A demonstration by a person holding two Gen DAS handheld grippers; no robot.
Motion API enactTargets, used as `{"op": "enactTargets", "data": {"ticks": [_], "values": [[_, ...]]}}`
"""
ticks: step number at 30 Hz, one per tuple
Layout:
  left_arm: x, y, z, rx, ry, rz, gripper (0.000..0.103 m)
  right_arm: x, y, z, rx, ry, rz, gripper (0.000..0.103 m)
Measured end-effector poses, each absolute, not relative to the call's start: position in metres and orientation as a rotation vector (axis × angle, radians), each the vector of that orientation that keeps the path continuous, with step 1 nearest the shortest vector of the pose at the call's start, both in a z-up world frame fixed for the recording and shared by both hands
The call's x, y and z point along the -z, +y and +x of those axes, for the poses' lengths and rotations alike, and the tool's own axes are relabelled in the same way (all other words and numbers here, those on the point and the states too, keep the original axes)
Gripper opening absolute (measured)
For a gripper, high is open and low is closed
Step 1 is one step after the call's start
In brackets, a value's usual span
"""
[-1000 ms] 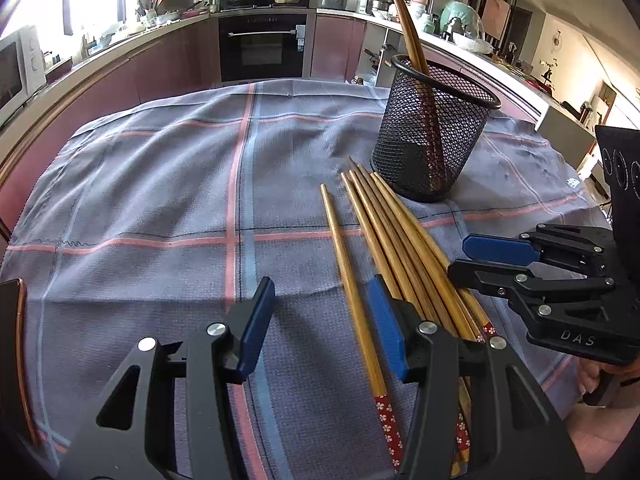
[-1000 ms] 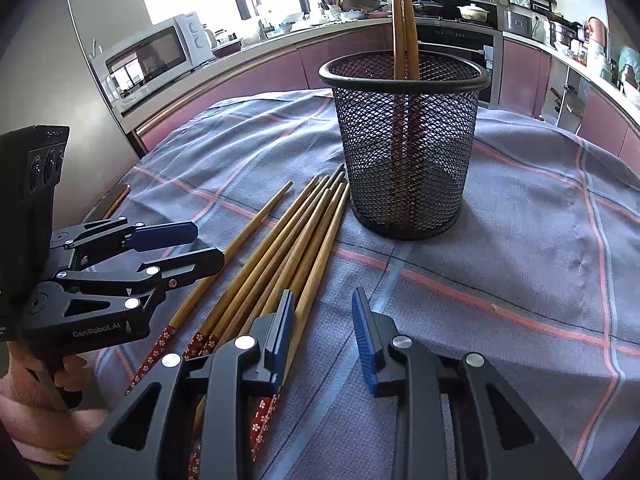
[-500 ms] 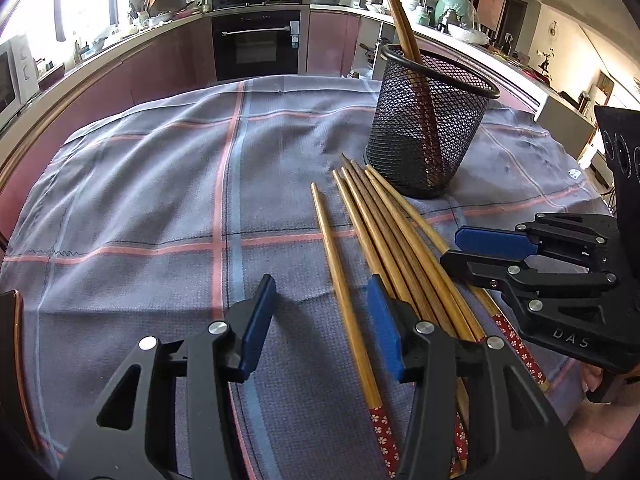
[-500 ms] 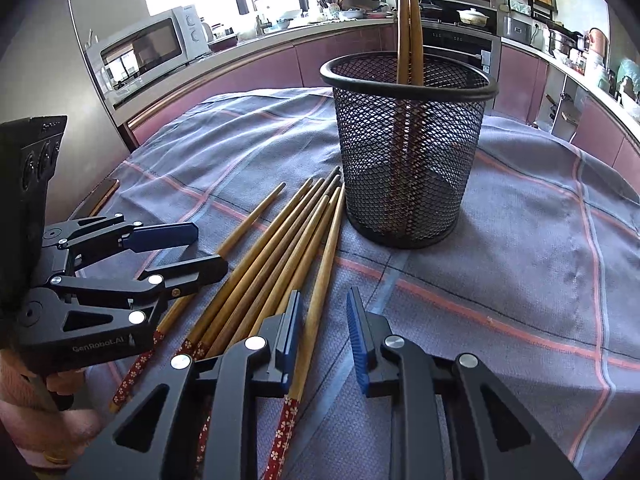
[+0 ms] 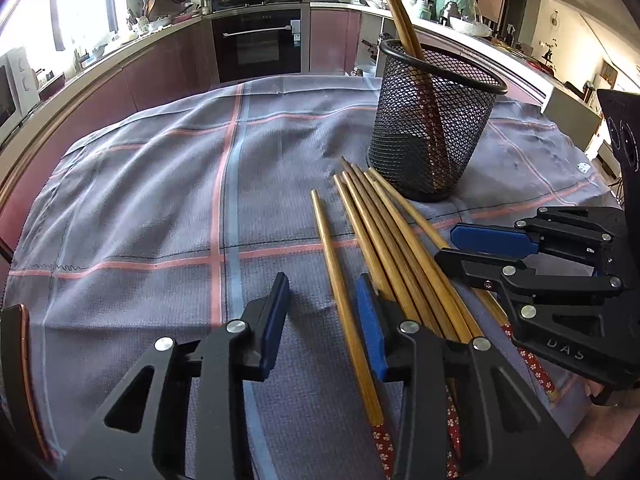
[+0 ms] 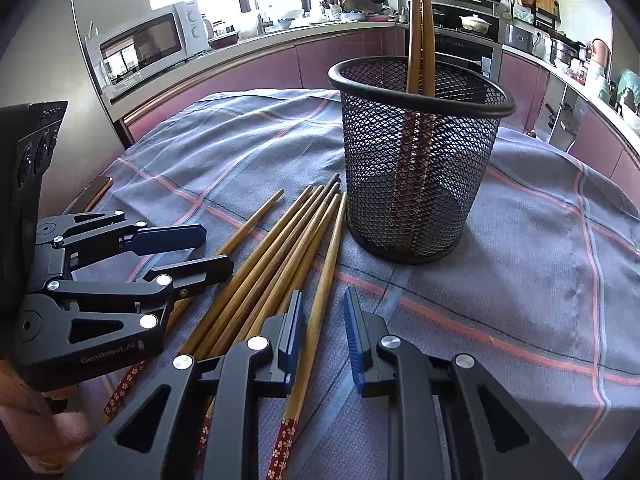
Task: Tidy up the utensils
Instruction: 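Close the right gripper on another bamboo chopstick from the pile, then lift the chopstick upright with the right gripper and lower it into the mesh cup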
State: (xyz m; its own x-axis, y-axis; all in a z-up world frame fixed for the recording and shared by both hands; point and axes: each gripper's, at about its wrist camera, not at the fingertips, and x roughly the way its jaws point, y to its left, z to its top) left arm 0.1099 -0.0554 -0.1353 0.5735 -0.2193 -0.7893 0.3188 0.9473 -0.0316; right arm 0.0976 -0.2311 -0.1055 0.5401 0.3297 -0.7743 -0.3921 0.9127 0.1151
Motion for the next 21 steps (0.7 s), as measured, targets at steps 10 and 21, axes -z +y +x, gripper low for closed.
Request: {"op": "enactTargets", "data": {"ticks": [10,21], "values": [[0.136,-0.051,0.113,0.322,0.918,0.07,0.014,0.107,-0.233,0.1,-0.447,0.91,-0.038,0.008],[0.136,-0.044,0.112,0.313,0.933,0.024,0.007,0.104,-0.247,0.095,-0.452,0.911,0.0,0.005]]}}
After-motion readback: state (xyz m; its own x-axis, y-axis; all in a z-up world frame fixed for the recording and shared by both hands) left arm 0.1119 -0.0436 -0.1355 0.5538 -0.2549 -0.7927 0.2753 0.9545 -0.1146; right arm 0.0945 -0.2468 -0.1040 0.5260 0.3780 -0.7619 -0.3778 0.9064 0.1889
